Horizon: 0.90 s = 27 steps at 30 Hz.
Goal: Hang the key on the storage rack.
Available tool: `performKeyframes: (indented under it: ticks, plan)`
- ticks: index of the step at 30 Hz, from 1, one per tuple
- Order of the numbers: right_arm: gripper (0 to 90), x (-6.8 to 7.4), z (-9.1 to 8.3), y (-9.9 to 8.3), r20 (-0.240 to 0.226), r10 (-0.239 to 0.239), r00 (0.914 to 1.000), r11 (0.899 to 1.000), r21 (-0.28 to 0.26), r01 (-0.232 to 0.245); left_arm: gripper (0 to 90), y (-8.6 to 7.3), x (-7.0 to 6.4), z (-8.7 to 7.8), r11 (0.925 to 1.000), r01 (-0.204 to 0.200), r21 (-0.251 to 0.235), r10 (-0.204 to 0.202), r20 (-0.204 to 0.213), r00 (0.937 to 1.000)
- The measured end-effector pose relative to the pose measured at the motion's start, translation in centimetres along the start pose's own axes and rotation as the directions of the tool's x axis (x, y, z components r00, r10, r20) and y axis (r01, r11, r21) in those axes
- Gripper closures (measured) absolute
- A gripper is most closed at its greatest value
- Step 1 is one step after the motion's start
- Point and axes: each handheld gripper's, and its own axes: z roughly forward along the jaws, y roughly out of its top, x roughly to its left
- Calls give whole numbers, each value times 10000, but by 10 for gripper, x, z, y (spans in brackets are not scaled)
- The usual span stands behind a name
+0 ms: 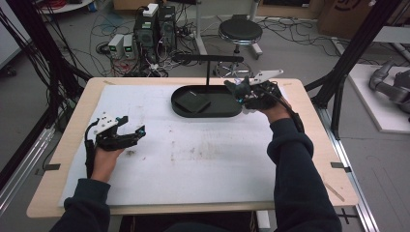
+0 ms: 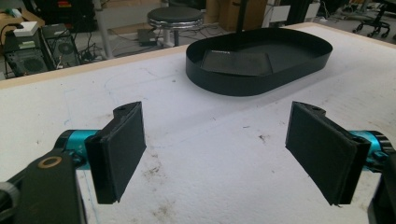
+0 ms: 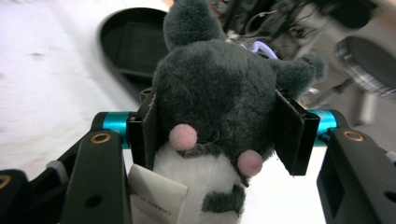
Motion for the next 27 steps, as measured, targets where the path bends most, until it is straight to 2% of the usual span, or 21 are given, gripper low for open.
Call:
performKeyframes:
  ticks: [2,3,6,11,15,16,22,23,27]
  plan:
    - [420,-5,3,7,396,-223,9990,9997,121,218,198,0,1,0,10000,14,-2,-14,-15,10000]
    - [420,-7,4,10,478,-264,9985,9997,14,264,198,0,1,0,10000,31,-15,-31,-17,10000]
    - [420,-15,7,17,671,-155,9976,9999,32,153,198,0,2,0,10000,65,-3,-65,-14,10000]
    - [418,-22,11,24,743,-225,9970,9996,192,211,198,0,2,0,10000,79,-13,-79,8,10000]
    - [416,-24,14,26,748,-51,9972,9997,224,34,198,-1,2,0,10000,94,-14,-94,2,10000]
    - [415,-24,15,27,803,-150,9967,9996,254,130,198,-1,2,0,9999,104,-15,-104,13,9999]
    - [414,-27,17,34,892,-41,9960,10000,54,37,198,0,3,0,9999,101,5,-101,-15,9999]
    - [414,-27,16,36,1048,-158,9944,9999,16,157,198,-1,3,0,10000,92,5,-92,-19,10000]
    - [414,-32,15,41,1479,19,9890,9999,-172,7,198,-1,3,0,9999,124,4,-124,3,9999]
